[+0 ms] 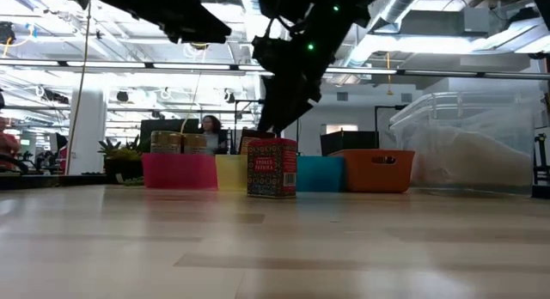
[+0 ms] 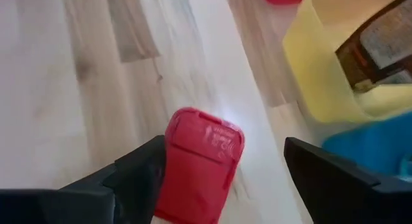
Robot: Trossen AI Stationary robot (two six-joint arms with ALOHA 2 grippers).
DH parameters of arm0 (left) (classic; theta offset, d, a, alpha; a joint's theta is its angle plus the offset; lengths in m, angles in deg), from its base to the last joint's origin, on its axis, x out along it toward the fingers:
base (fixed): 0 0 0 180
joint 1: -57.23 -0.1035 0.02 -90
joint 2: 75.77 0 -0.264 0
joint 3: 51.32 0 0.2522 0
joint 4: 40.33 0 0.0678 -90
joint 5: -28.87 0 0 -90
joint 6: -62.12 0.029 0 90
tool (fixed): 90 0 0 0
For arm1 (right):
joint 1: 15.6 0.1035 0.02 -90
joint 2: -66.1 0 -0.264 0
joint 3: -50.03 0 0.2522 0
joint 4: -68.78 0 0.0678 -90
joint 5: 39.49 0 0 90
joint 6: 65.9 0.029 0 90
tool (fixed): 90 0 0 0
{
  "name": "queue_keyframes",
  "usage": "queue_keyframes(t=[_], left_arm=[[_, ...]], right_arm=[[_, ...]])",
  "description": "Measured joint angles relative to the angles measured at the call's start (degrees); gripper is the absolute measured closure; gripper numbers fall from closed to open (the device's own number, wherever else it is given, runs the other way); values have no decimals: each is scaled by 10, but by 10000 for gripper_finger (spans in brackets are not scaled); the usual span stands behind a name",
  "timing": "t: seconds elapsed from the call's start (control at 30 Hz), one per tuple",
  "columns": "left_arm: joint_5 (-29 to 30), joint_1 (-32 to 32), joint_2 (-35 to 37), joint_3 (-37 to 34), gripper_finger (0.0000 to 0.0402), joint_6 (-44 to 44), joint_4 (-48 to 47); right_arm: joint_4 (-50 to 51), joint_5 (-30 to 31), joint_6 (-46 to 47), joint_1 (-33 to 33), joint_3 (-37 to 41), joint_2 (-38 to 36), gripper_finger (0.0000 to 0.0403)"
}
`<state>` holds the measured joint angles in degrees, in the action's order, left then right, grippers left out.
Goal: Sort spices by type
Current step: Put the red spice can into the orange bin
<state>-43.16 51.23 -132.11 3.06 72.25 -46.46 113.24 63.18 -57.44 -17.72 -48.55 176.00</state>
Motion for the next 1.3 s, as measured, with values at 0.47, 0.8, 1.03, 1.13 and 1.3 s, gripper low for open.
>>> queue_keyframes(t=[0.47,0.8,1.03,1.13,1.3], left_arm=[[-33,0,22,0,157,29,-34],[-63,0,33,0,157,42,-68],[-62,0,34,0,157,41,-73],[-62,0,34,0,157,41,-74],[-61,0,34,0,157,40,-76]], right_arm=[[42,-28,42,3,-39,20,19],[30,-37,38,4,-40,35,18],[47,-37,37,0,-43,59,19],[45,-37,37,-8,-45,65,28],[53,-37,37,-16,-44,67,78]])
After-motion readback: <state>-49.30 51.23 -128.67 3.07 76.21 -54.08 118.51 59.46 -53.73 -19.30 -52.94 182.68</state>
